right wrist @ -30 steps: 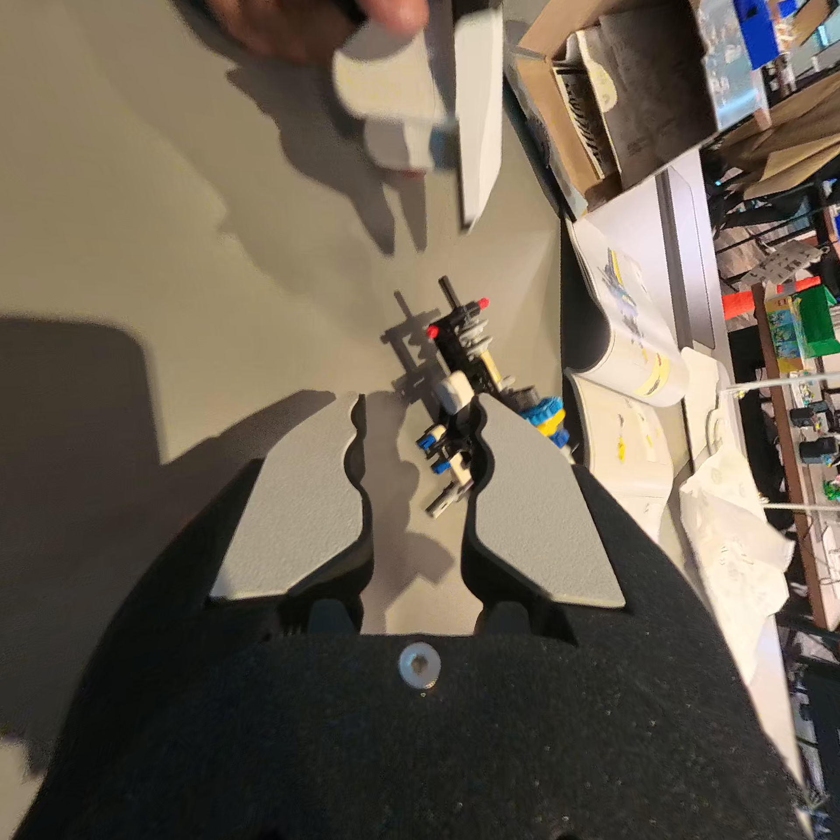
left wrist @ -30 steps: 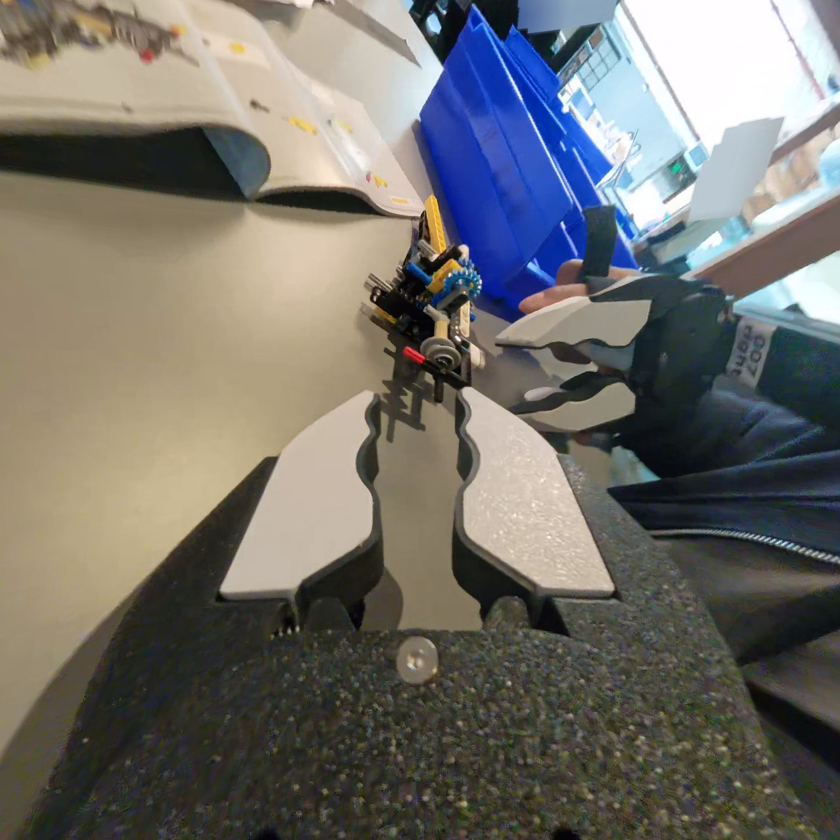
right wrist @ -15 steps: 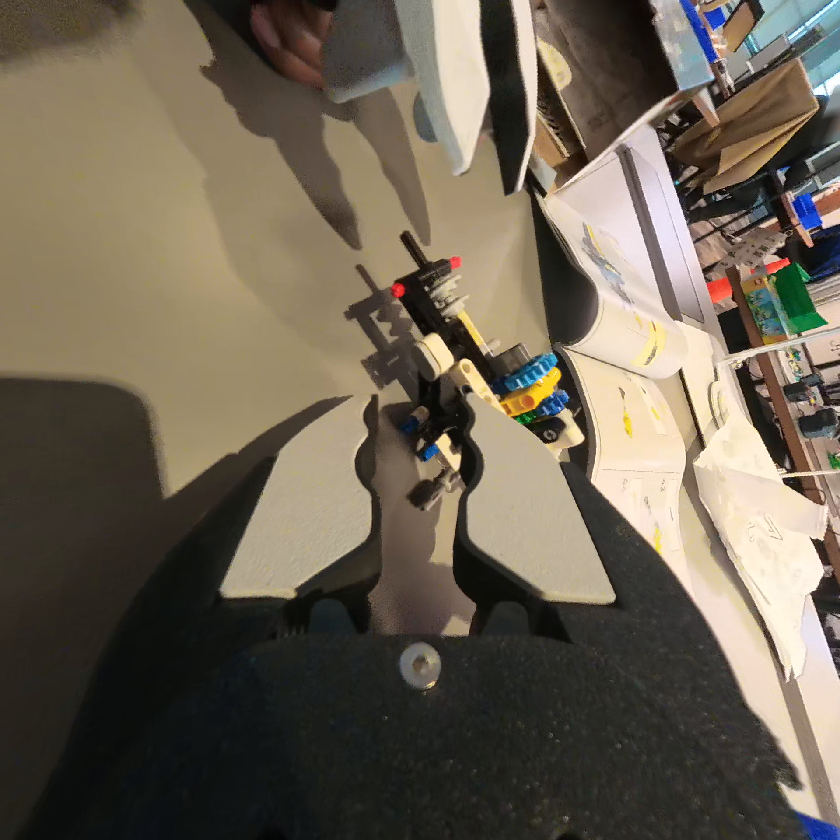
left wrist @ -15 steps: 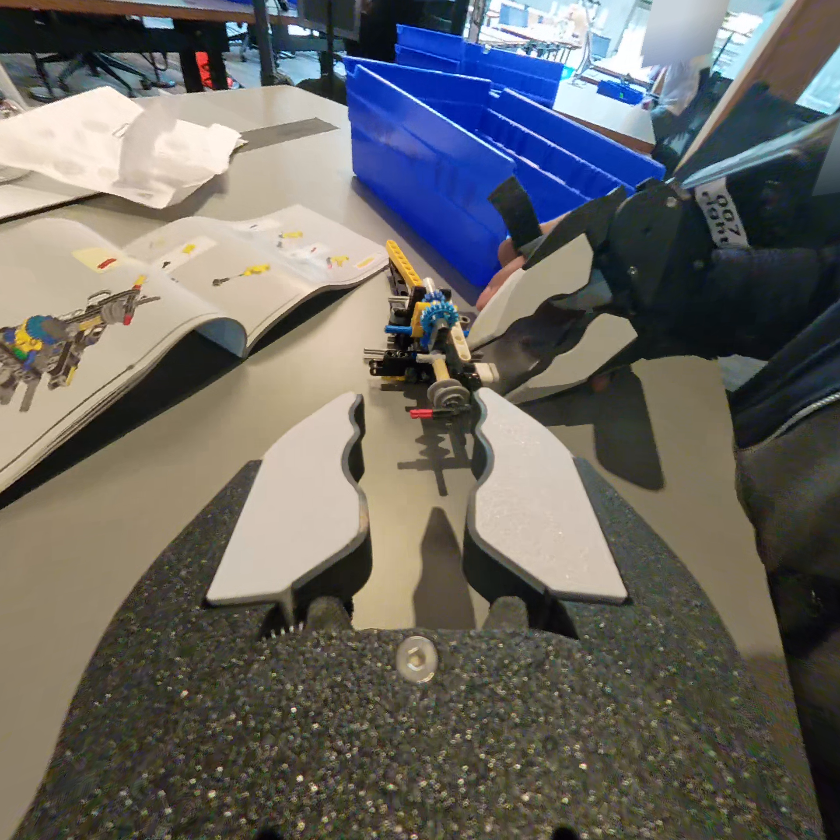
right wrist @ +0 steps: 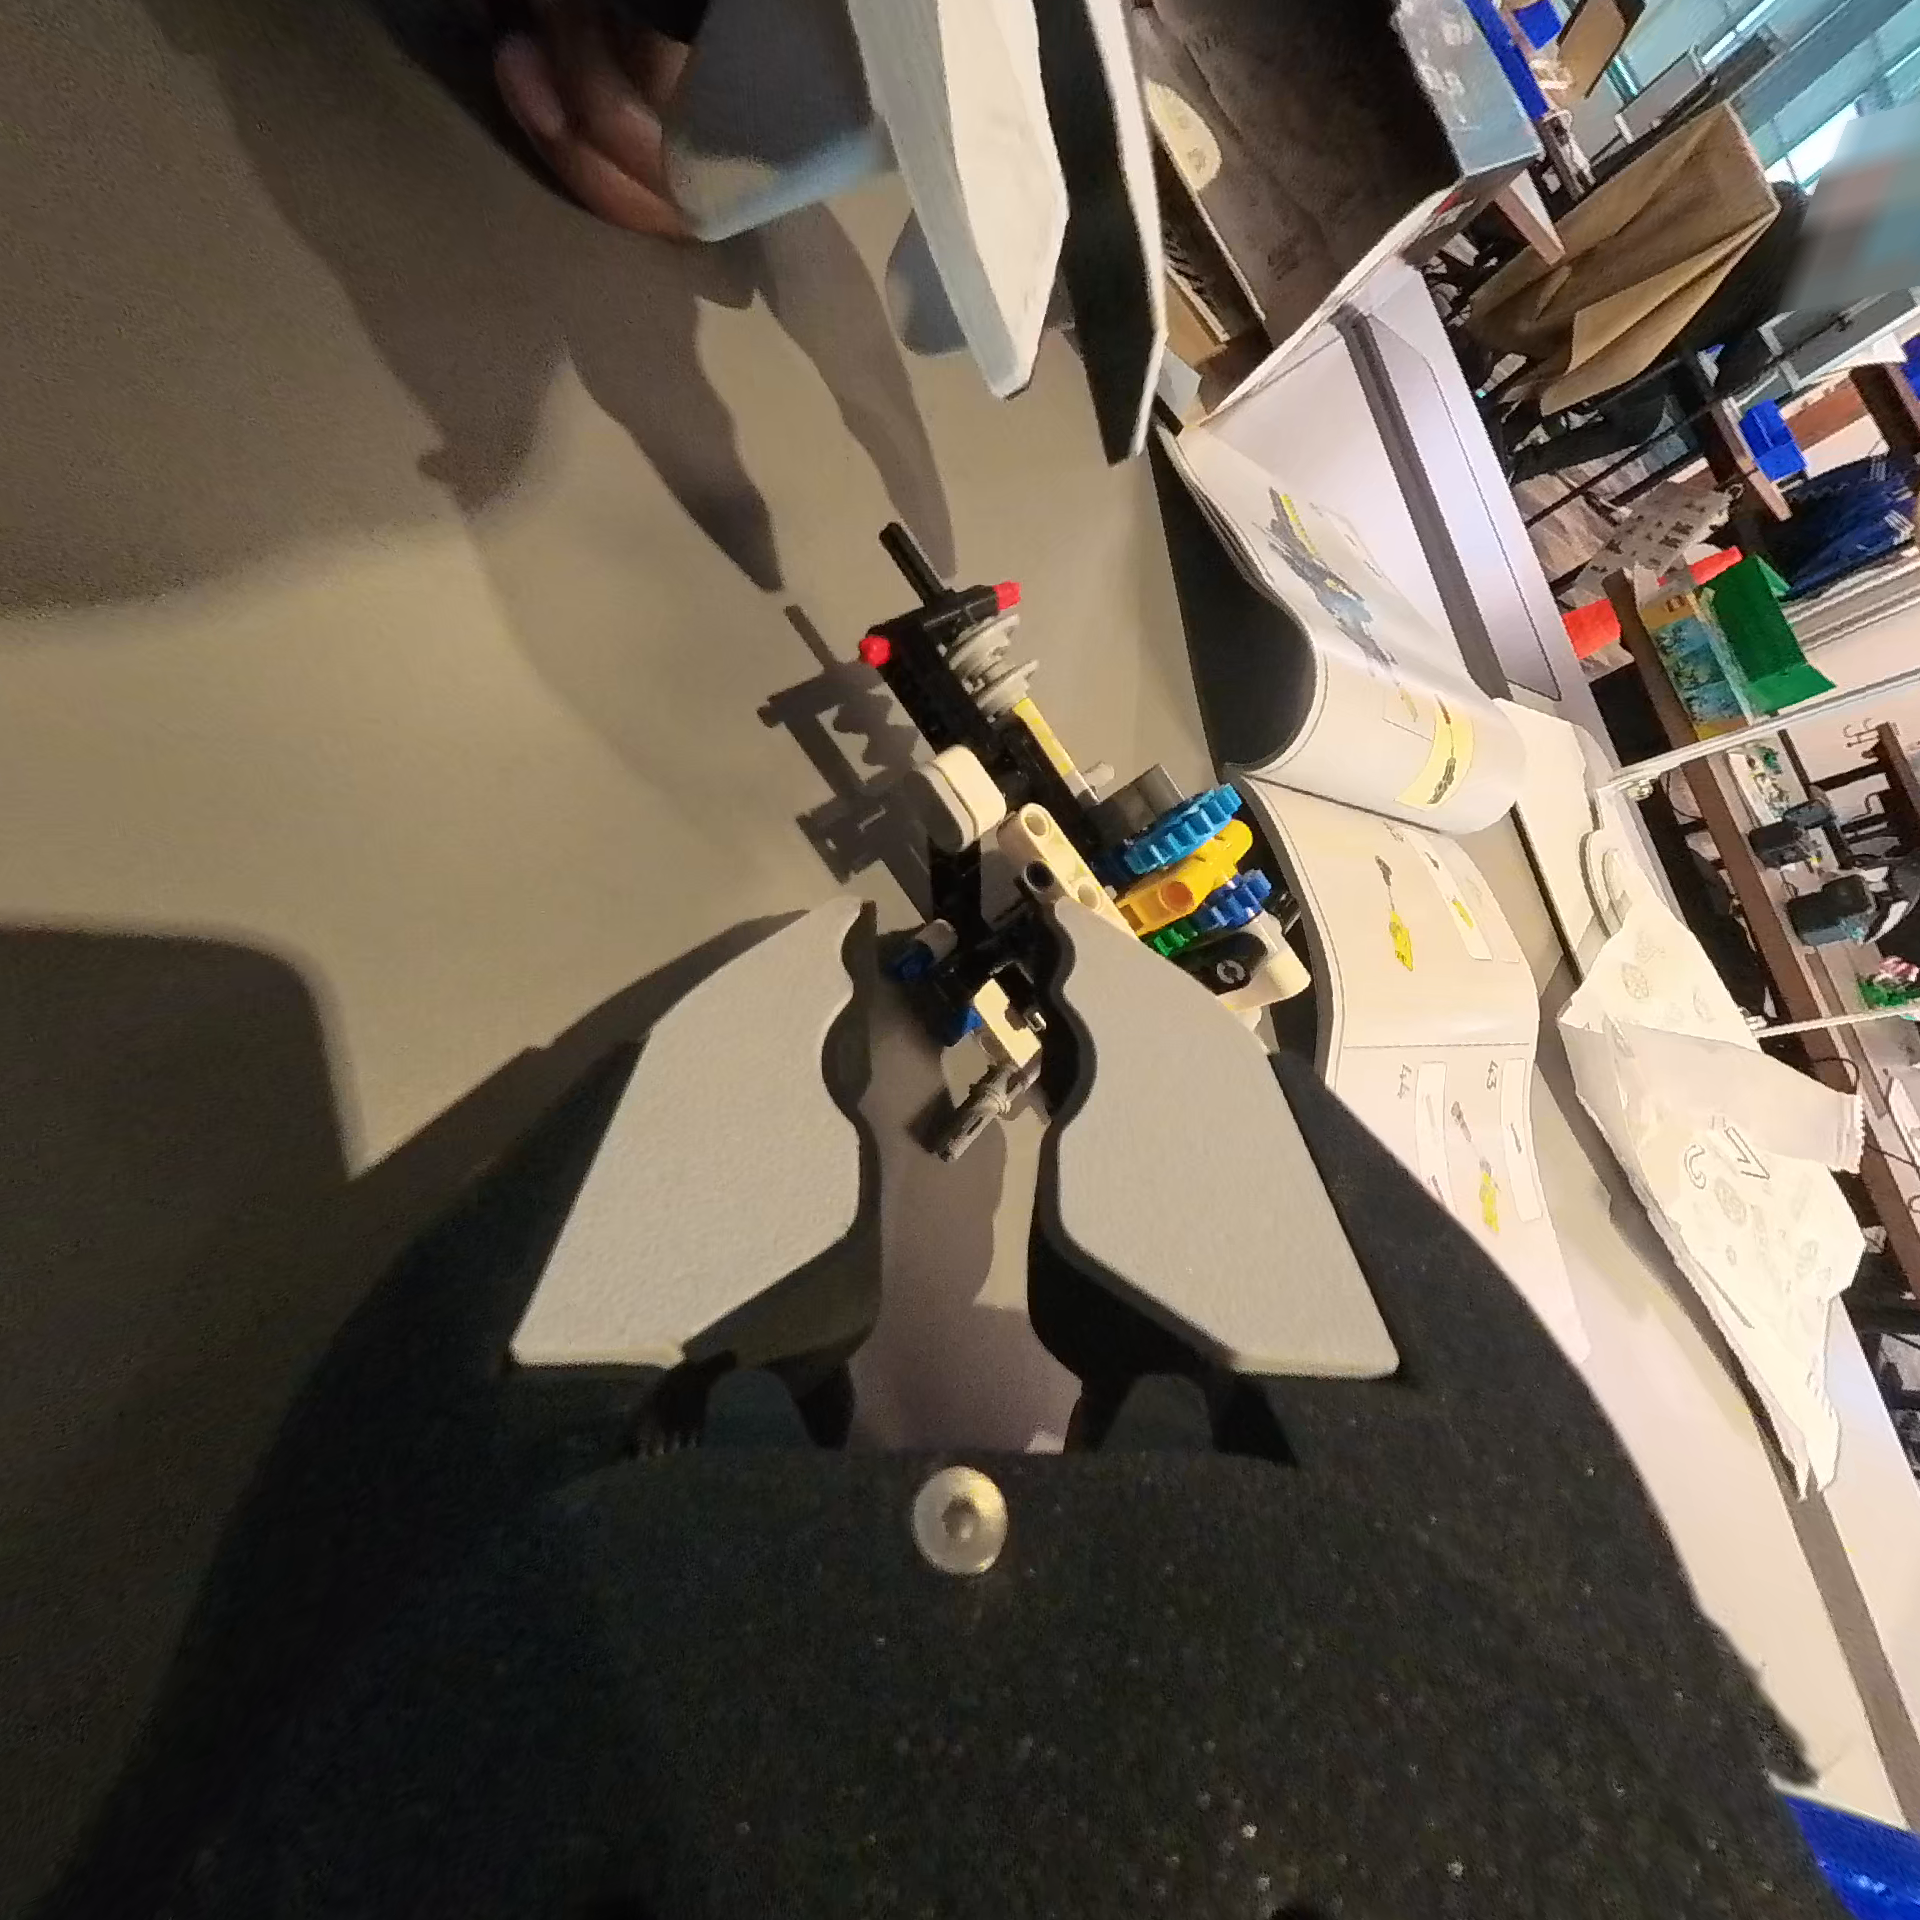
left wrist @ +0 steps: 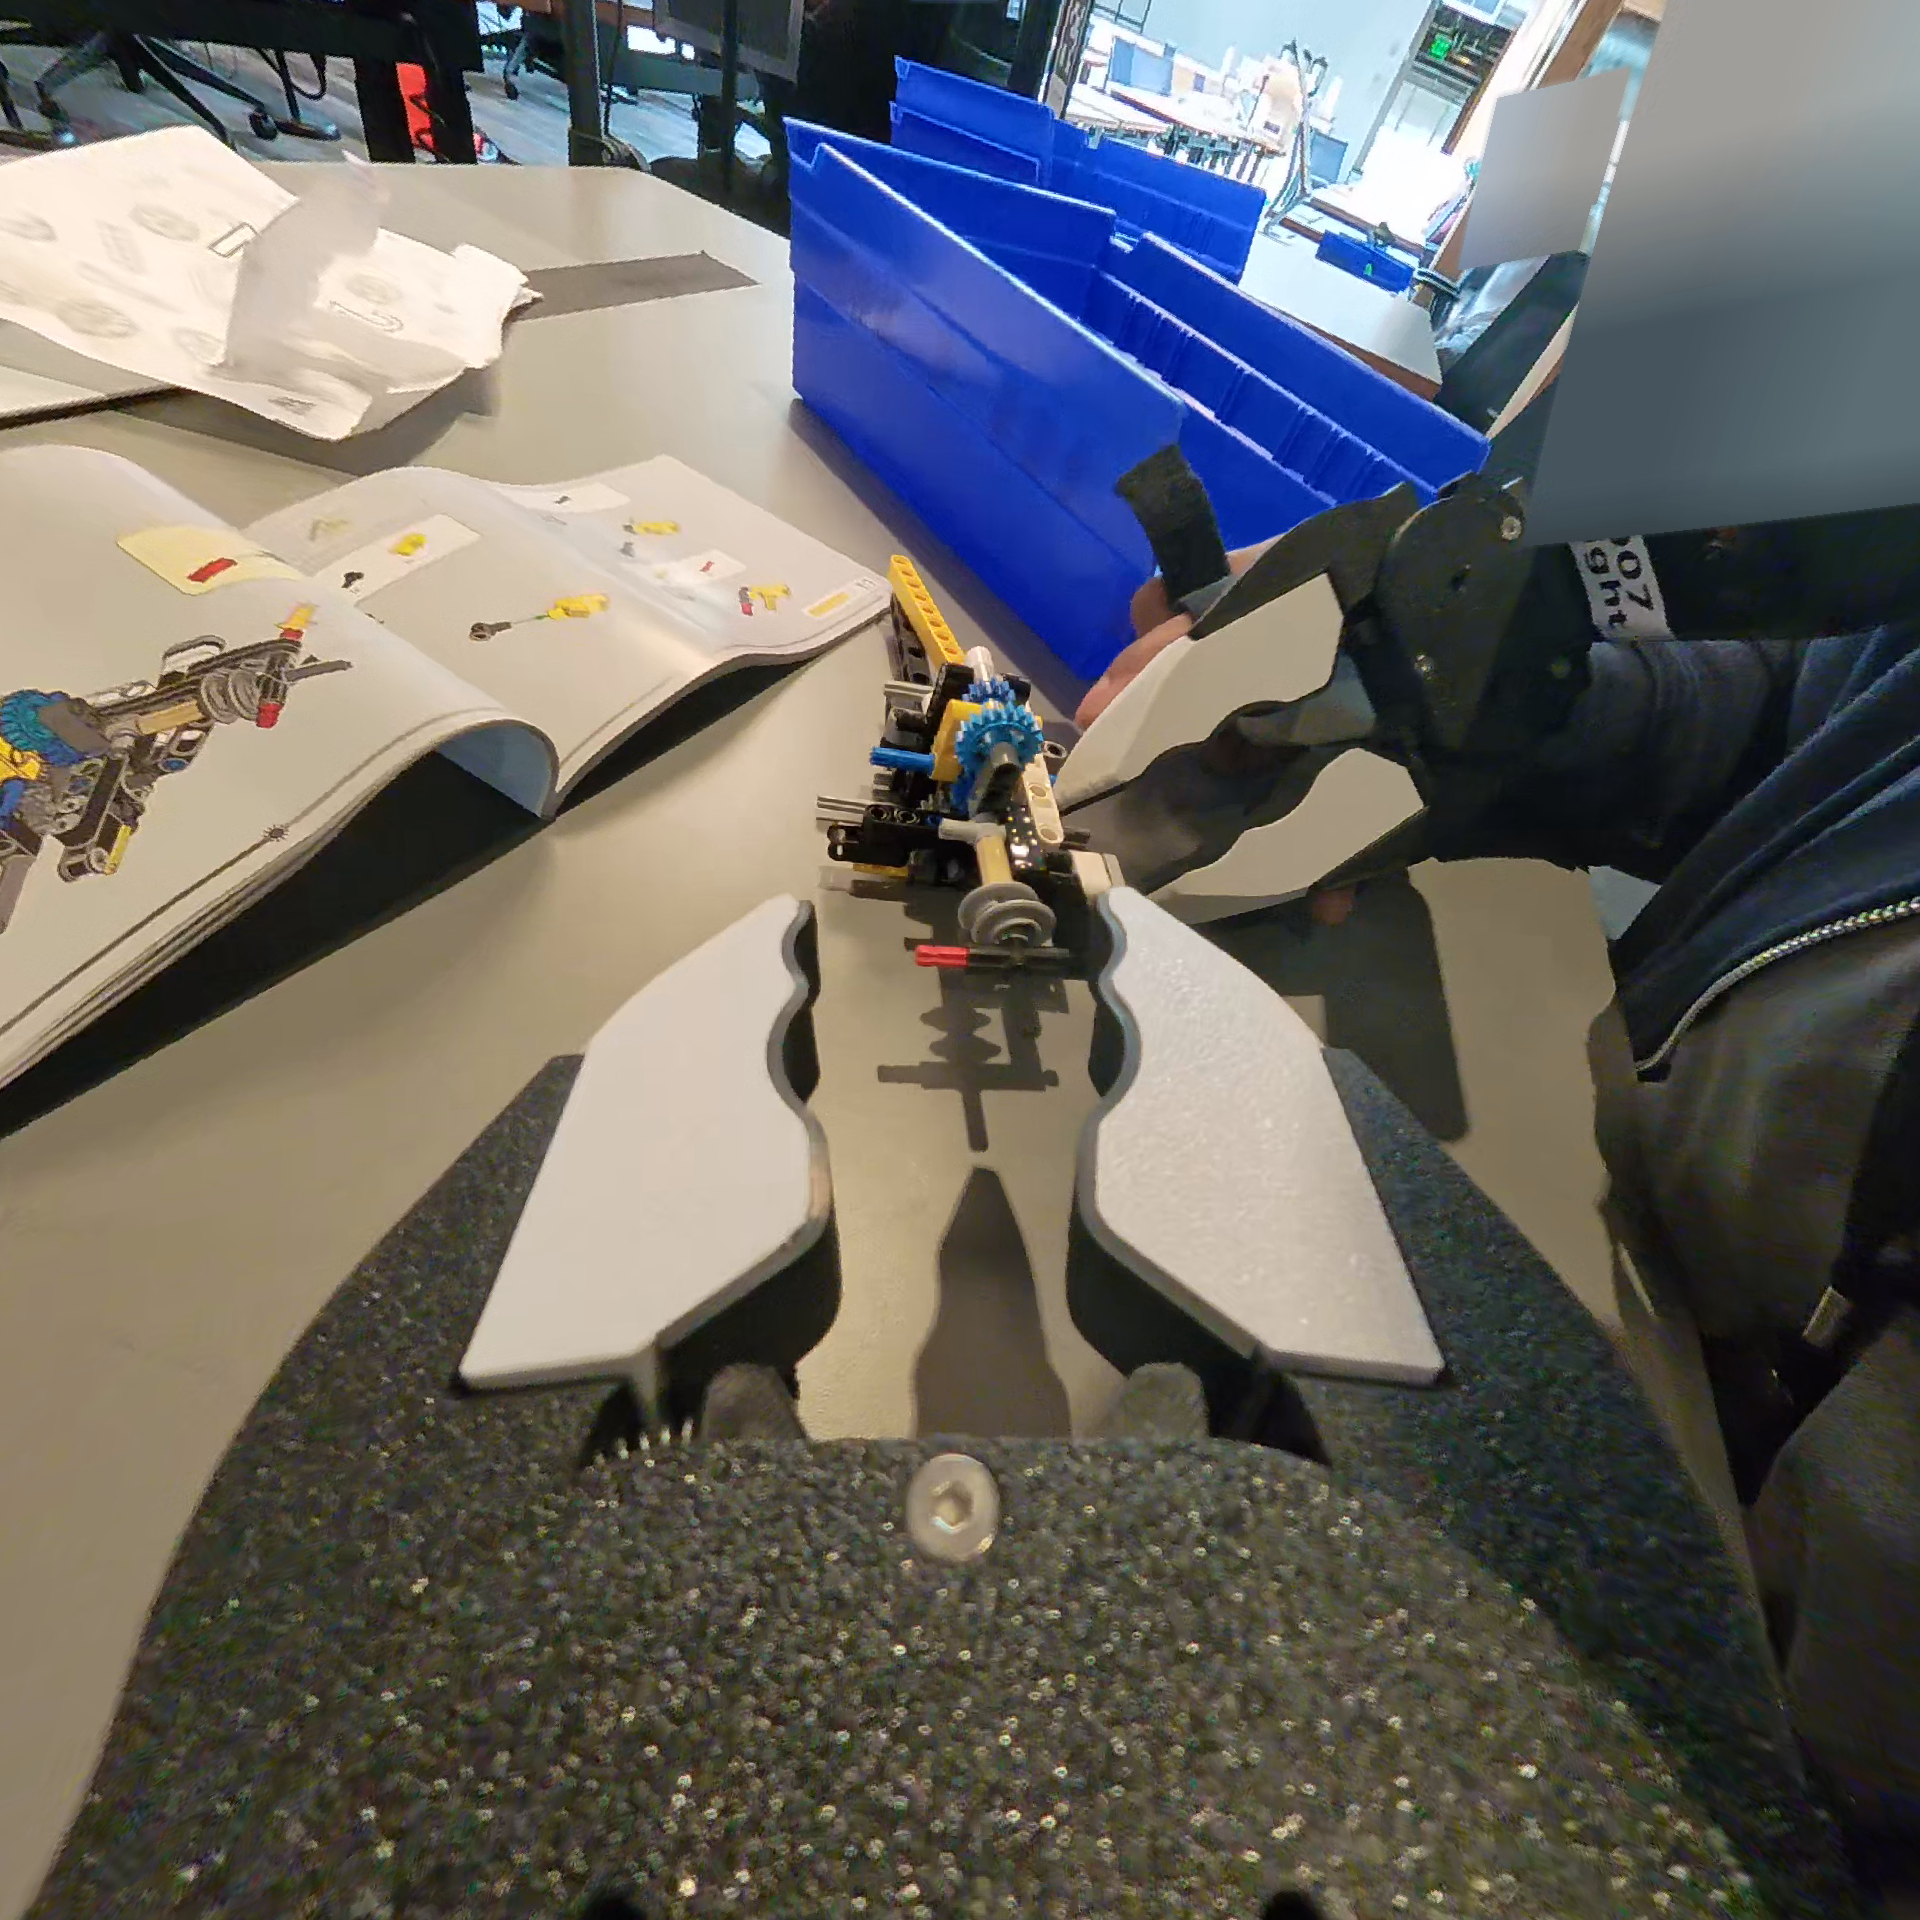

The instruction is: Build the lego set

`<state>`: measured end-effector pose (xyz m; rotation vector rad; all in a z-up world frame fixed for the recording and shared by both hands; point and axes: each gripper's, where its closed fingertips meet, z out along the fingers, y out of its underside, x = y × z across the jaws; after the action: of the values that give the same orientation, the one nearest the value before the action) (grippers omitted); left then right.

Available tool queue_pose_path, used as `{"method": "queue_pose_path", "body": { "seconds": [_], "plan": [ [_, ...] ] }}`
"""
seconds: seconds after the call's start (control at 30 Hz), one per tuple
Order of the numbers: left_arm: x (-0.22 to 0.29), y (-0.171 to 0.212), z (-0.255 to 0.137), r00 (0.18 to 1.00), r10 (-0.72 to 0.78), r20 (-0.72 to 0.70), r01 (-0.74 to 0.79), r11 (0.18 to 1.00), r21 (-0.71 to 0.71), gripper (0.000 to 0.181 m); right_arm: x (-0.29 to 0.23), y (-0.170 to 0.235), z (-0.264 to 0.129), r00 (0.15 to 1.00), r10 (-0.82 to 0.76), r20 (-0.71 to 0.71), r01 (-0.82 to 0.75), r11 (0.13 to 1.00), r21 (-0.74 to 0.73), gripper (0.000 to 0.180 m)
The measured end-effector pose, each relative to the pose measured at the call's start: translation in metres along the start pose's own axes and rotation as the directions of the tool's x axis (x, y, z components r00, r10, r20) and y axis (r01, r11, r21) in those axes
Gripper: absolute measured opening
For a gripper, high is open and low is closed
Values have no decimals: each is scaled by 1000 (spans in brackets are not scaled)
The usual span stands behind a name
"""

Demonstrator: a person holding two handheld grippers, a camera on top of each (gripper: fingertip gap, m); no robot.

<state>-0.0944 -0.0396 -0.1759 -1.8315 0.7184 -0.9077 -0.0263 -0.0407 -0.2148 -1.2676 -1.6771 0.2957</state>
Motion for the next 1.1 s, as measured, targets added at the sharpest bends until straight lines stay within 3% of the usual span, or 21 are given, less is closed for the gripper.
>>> {"method": "queue_pose_path", "body": {
  "seconds": [0.87, 1.1],
  "plan": [
    [10, 27, 8, 998, 65, 12, -62, 981, -182, 42, 0, 2, -2, 998, -18, -63, 16, 1000, -26, 18],
    [6, 23, 6, 999, 31, 24, -27, 988, -151, 41, -1, 1, -2, 998, -21, -63, 20, 1000, -20, 17]
  ]
}}
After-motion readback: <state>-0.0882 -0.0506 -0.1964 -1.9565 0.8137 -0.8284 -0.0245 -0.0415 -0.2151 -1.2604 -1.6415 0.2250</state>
